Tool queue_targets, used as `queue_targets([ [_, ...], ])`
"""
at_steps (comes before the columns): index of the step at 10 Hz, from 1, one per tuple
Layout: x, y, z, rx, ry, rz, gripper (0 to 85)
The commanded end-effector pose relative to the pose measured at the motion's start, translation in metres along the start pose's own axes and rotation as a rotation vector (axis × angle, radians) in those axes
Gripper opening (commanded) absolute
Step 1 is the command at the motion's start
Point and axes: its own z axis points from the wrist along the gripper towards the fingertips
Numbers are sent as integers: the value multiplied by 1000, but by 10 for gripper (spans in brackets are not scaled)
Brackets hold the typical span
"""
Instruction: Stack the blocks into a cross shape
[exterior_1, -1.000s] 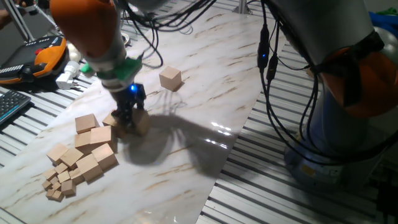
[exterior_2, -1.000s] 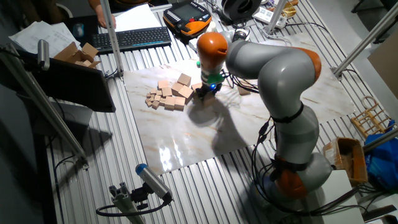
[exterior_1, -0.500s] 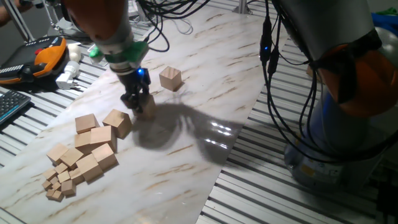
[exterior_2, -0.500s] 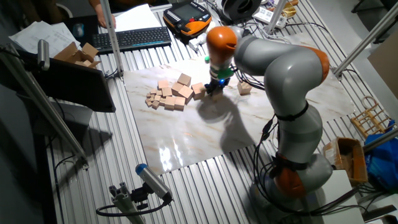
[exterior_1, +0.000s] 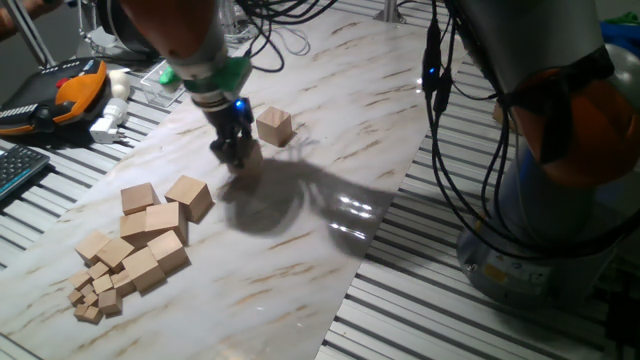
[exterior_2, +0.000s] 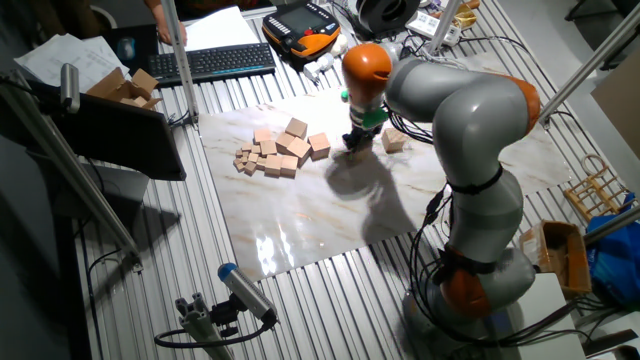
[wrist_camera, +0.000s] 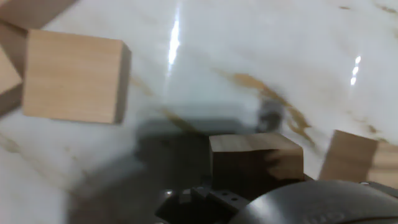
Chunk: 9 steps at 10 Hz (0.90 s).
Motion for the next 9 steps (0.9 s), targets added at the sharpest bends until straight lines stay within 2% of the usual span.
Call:
queue_targets([
  [1,10,-57,9,1,-4,-17,0],
  [3,14,-81,22,3,-22,-46,0],
  [4,17,-88,27,18,-32,-55,0],
  [7,28,-106,24,42,-4,-106,0],
  [9,35,-109,25,81,-14,-125,0],
])
